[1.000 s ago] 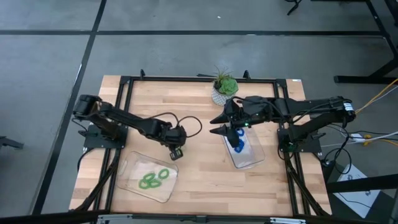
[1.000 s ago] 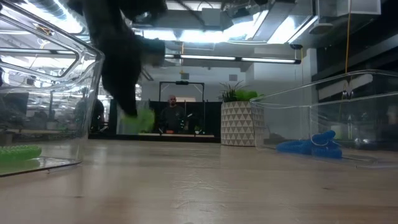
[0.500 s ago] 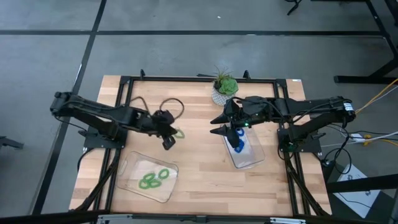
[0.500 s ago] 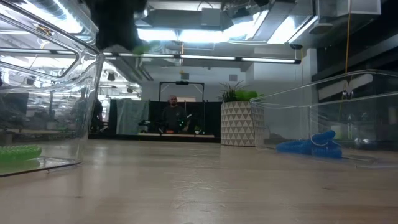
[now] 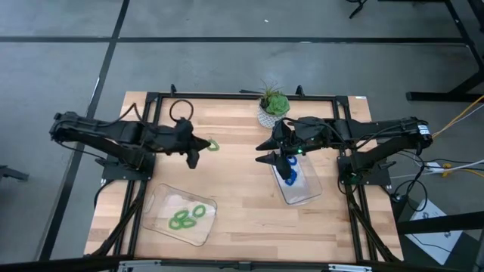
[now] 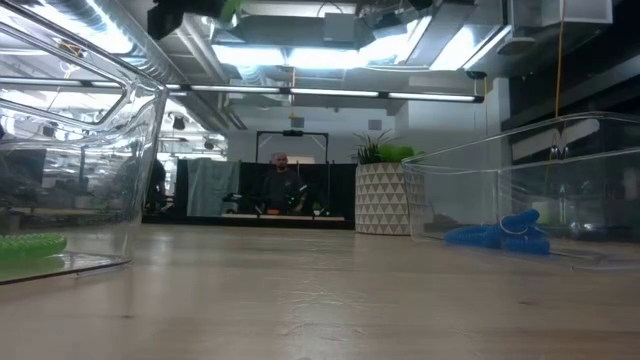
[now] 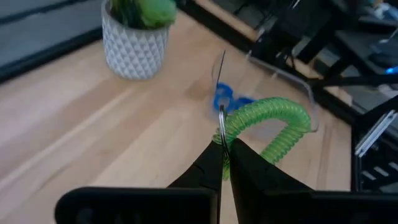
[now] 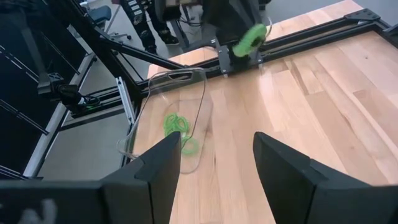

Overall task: Sort spring keychains
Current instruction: Put the green spring keychain into the left transparent bin, then return to Home Position

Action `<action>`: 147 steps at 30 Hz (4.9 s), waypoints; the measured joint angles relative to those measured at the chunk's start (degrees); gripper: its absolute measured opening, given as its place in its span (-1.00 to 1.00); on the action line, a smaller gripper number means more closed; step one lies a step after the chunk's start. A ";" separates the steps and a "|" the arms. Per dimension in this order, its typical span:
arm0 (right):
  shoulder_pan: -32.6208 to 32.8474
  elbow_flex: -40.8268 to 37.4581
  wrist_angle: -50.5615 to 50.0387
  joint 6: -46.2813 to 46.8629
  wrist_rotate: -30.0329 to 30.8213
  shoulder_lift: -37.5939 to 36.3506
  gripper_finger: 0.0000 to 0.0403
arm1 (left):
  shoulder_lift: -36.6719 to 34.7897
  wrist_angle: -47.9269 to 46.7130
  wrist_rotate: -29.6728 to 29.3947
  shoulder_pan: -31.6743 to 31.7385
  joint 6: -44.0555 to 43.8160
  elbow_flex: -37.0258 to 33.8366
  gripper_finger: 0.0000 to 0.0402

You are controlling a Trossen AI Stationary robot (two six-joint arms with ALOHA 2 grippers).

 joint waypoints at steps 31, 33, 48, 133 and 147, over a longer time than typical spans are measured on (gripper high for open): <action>-0.02 0.00 0.00 -0.02 0.03 0.00 -0.01 | -1.25 10.53 39.52 -17.42 -21.17 0.02 -0.94; -0.02 0.00 0.01 -0.02 0.02 0.00 -0.01 | -1.02 9.19 39.42 -19.12 -24.01 0.02 -0.94; -0.02 0.00 0.00 -0.20 0.04 0.00 -0.01 | 8.73 -4.12 40.94 -26.25 -29.21 0.02 -0.94; -0.04 -57.76 22.49 -3.44 4.98 -62.66 -0.01 | 10.55 13.67 0.42 -16.52 -6.60 0.02 -0.04; -0.13 -74.21 33.12 -6.89 6.51 -74.37 -0.01 | 10.59 24.20 0.44 -12.00 -2.43 0.02 -0.03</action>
